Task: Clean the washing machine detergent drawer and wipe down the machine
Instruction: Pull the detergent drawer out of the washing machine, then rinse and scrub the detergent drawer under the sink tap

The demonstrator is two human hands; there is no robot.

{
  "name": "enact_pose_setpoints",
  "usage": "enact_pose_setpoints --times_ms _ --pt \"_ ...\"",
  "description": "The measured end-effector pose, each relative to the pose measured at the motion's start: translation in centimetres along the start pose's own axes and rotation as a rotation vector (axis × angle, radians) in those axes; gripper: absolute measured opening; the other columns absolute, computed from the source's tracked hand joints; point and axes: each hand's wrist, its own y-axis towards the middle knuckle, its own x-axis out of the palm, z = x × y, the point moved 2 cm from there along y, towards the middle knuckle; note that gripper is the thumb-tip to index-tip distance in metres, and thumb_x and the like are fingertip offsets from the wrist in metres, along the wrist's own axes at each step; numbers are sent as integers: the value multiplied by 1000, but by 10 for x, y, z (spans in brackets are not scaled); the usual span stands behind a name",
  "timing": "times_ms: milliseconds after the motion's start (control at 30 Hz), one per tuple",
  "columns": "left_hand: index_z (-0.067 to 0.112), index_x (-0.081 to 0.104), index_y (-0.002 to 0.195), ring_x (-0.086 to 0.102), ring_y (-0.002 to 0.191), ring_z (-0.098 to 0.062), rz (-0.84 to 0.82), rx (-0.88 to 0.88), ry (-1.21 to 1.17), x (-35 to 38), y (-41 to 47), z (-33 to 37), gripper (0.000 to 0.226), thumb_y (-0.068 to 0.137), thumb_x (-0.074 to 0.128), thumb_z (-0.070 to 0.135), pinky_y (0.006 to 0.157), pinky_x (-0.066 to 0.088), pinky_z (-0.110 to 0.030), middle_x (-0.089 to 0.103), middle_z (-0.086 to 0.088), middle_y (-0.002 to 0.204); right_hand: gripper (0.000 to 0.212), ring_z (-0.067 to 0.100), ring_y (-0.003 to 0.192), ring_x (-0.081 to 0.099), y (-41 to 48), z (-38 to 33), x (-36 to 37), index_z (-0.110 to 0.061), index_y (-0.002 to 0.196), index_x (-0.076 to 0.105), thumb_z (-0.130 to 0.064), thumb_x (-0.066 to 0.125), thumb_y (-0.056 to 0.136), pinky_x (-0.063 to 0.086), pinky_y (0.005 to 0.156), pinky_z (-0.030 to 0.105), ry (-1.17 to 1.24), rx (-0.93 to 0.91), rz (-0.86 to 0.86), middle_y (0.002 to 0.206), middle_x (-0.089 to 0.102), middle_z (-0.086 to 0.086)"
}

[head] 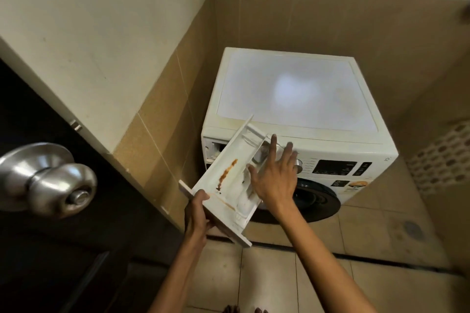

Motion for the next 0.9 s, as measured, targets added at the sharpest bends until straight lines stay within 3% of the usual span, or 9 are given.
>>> enact_pose_setpoints --times_ms 67,133,233,333,400,500,633,733,900 --pt "11 54 111 55 81 -22 -75 35 63 16 -4 17 27 89 40 19 60 45 -30 61 -10 94 83 33 146 -4 15 8 -20 -15 150 -8 -51 40 93 8 118 42 13 -44 21 156 -6 20" --pt "10 55 110 57 83 -24 -146 61 135 34 -6 33 28 88 41 18 60 45 -30 62 -11 95 81 32 146 0 26 19 -45 -11 151 -2 -49 41 94 7 119 40 51 -19 50 156 0 21" --pt "11 56 103 56 83 -22 -296 99 252 63 -12 58 25 83 45 22 63 45 -30 62 -8 91 85 34 143 13 35 47 -83 -9 150 2 -53 44 91 15 117 41 94 78 100 153 15 23" --pt "13 58 89 57 79 -23 -453 107 404 105 -23 80 38 57 52 33 68 46 -30 63 -8 83 88 34 133 34 30 88 -126 -5 149 7 -54 48 89 31 109 40 151 206 152 144 33 20" --pt "12 58 82 55 74 -25 -550 112 526 143 -30 88 41 51 53 38 69 43 -31 61 -7 76 83 34 129 38 19 121 -152 -3 147 16 -52 50 89 34 105 40 167 305 209 142 36 20" --pt "16 54 73 48 60 -19 -676 179 665 207 -48 87 24 70 49 39 56 37 -25 56 -2 65 70 35 124 42 -7 174 -182 0 137 35 -48 52 90 37 101 41 229 476 297 135 42 21" --pt "15 51 74 48 65 -19 -808 293 844 298 -88 55 37 93 35 43 64 40 -28 54 -7 73 60 35 123 44 -56 250 -209 1 130 43 -44 52 91 38 100 41 318 718 398 133 44 22" --pt "13 54 89 54 73 -18 -877 375 922 358 -123 19 44 97 27 46 67 42 -28 58 -5 79 58 36 120 46 -95 302 -224 1 128 45 -42 53 91 39 99 40 364 842 461 132 45 22" --pt "0 63 98 61 85 -28 -1041 402 957 447 -189 -62 55 92 43 50 73 43 -30 65 -15 96 58 37 121 46 -167 395 -247 4 128 45 -40 53 91 39 99 38 380 1023 534 131 46 23"
